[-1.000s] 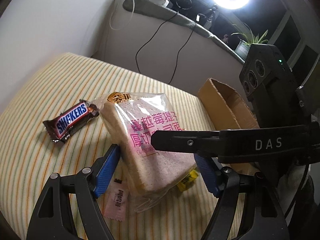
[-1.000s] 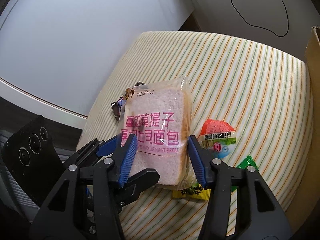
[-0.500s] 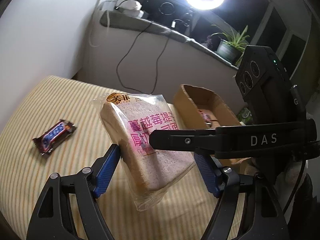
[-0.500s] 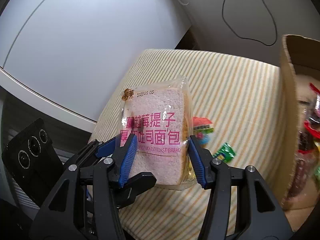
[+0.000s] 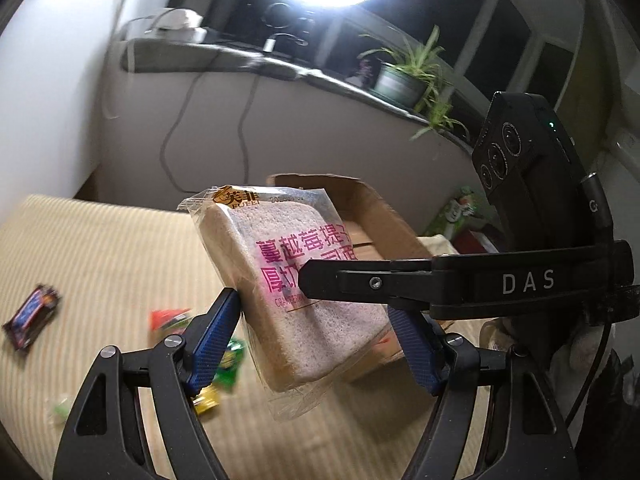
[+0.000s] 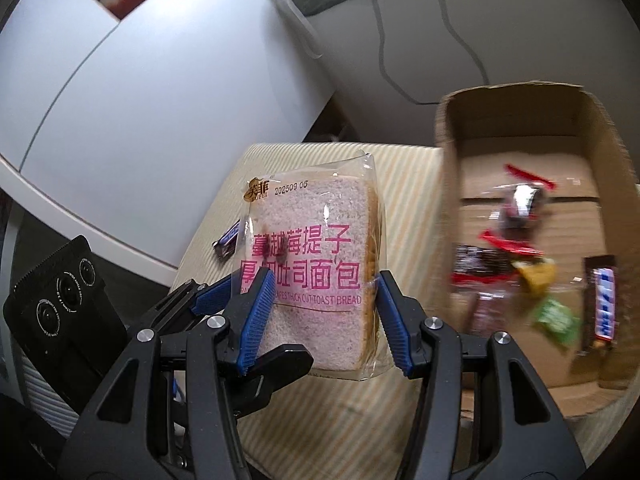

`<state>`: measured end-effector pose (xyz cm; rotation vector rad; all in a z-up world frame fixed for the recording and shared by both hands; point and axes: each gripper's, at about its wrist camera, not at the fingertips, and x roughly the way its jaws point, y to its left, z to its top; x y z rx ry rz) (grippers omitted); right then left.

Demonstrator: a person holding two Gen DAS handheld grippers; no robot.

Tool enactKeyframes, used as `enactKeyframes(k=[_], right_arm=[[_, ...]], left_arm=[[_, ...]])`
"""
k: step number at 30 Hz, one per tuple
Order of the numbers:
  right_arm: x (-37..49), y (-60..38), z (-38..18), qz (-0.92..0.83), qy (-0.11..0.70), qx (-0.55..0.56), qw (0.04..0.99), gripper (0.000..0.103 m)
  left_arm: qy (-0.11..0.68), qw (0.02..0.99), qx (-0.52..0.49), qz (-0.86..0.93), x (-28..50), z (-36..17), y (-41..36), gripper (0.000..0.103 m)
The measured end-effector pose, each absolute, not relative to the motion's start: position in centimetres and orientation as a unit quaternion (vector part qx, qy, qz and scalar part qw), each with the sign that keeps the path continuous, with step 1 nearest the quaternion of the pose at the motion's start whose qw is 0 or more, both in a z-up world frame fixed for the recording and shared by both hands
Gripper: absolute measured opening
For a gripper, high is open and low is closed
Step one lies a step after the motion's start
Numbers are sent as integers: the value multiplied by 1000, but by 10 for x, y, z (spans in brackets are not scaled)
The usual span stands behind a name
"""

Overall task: Organize snacks
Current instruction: 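Carry the bread bag into the cardboard box and open both tools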

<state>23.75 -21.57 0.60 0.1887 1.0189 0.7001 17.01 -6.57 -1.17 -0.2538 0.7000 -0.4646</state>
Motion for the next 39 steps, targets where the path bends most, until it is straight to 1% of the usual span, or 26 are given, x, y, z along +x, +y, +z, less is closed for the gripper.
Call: enactKeyframes(k=[12,22,32,39], right_arm=[[252,-295,18,273,460,119,836,55],[276,-324,0,259,472,142,831,55],[296,-346,-21,240,485,149,828,55],[301,-354,-25,217,482,143,837,55]], left_arm=[[346,893,-87,-274,208,-8,-136,75],[377,881,-69,-277,233,-19,-163,75],[421,859,-71,-281,259,-37,-180,75],[422,863,-55,-272,262,-37,-182,75]])
